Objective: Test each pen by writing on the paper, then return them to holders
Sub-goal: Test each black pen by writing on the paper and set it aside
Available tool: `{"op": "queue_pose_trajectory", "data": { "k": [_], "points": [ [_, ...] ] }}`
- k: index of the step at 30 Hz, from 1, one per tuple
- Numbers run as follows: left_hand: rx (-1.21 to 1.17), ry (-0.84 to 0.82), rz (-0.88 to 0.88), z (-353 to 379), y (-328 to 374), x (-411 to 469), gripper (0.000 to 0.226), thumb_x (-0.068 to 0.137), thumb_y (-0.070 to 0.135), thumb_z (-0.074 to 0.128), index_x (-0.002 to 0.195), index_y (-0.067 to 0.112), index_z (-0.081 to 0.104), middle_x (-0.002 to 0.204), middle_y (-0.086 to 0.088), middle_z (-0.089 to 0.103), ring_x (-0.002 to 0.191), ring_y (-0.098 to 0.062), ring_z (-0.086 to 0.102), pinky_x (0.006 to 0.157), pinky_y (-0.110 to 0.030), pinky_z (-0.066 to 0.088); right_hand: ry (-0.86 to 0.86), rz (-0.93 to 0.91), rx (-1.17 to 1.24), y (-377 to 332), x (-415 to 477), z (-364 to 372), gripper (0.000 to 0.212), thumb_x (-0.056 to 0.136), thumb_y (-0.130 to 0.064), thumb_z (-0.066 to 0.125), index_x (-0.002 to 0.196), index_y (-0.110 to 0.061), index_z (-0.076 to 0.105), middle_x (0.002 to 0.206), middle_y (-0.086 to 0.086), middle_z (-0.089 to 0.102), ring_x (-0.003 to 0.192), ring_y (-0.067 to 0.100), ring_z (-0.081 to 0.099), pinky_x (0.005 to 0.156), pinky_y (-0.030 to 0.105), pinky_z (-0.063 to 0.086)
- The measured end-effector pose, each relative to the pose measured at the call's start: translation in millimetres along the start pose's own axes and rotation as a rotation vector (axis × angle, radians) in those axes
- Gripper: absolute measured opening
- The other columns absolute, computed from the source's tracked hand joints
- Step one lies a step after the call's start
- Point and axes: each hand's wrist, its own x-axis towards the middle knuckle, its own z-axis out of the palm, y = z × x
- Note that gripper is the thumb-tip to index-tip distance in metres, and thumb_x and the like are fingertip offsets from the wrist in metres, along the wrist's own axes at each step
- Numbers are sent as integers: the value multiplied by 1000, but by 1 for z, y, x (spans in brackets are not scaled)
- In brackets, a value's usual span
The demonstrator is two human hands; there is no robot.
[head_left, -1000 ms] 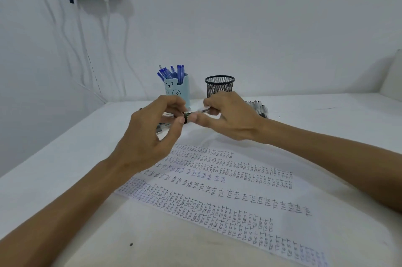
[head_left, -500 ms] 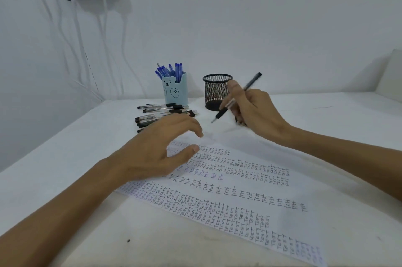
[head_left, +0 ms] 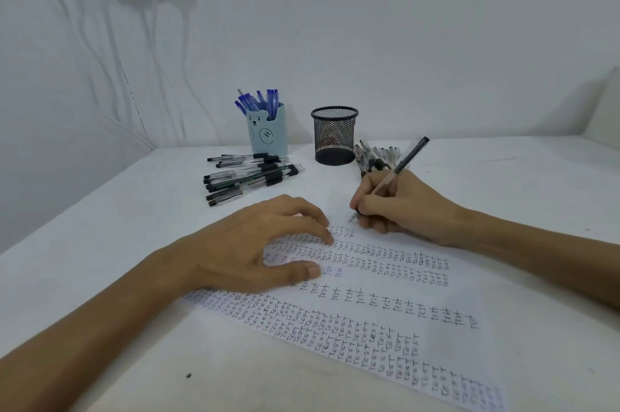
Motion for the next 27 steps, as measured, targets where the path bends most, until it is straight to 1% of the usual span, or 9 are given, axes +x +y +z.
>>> {"op": "queue_pose_trajectory", "data": {
  "k": [3, 7, 10, 12, 15, 19, 21, 25, 27],
  "points": [
    [18, 0, 3, 0, 0, 0, 41, 98, 61, 57, 135, 43, 59, 143, 26, 47, 135, -1, 46, 110, -32, 43, -13, -51, -97, 2, -3, 0, 12, 89, -1, 65, 80, 6, 63, 60, 13, 66, 51, 20, 48, 49, 23, 41],
    [23, -13, 7, 0, 1, 0, 44, 99, 62, 55, 139, 44, 56, 144, 25, 46, 136, -1, 45, 110, -33, 43, -7, -92, -132, 1, -5, 2, 12, 87, 1, 66, 76, 5, 63, 58, 12, 65, 54, 16, 54, 54, 19, 44],
    [28, -32, -1, 0, 1, 0, 45, 99, 64, 53, 141, 48, 54, 145, 27, 42, 137, -1, 43, 110, -34, 44, -7, -115, -159, 1, -4, 2, 13, 87, 0, 68, 75, 3, 63, 59, 12, 66, 57, 21, 56, 58, 23, 46],
    [31, -37, -4, -1, 1, 0, 45, 99, 65, 52, 141, 49, 54, 146, 28, 41, 137, -1, 43, 110, -35, 44, -10, -116, -158, 1, -4, 2, 13, 87, -1, 68, 75, 3, 64, 59, 12, 66, 58, 23, 56, 57, 23, 46],
    [31, -37, -4, -1, 1, 0, 45, 99, 66, 52, 141, 50, 54, 145, 29, 41, 137, 0, 43, 110, -35, 44, -24, -112, -147, 1, -5, 2, 13, 87, 1, 68, 75, 4, 64, 58, 12, 65, 56, 20, 55, 57, 21, 46],
    [22, -36, -7, 0, 1, 0, 46, 98, 67, 51, 141, 50, 54, 145, 27, 42, 137, -1, 44, 110, -36, 45, -15, -106, -150, 2, -3, 2, 13, 87, 0, 67, 74, 1, 64, 58, 11, 64, 56, 21, 56, 58, 25, 46],
    [16, -34, -9, -1, 1, 0, 46, 98, 67, 51, 141, 49, 55, 145, 27, 42, 136, -1, 44, 110, -36, 45, -16, -98, -149, 1, -3, 2, 13, 87, 0, 67, 75, 2, 64, 58, 9, 64, 56, 19, 55, 58, 23, 45],
    [8, -36, -11, -1, 2, 0, 46, 98, 67, 52, 140, 50, 55, 145, 27, 43, 136, 0, 44, 110, -36, 45, -12, -81, -165, 1, -3, 2, 17, 87, -3, 66, 72, -1, 61, 56, 10, 63, 55, 23, 49, 54, 24, 41],
    [5, -35, -10, -1, 2, 0, 46, 97, 67, 51, 140, 50, 55, 145, 28, 42, 136, 0, 44, 110, -36, 45, 0, -79, -167, 1, -3, 2, 15, 88, -3, 65, 73, 0, 61, 56, 11, 64, 55, 22, 47, 54, 25, 40]
  ]
}}
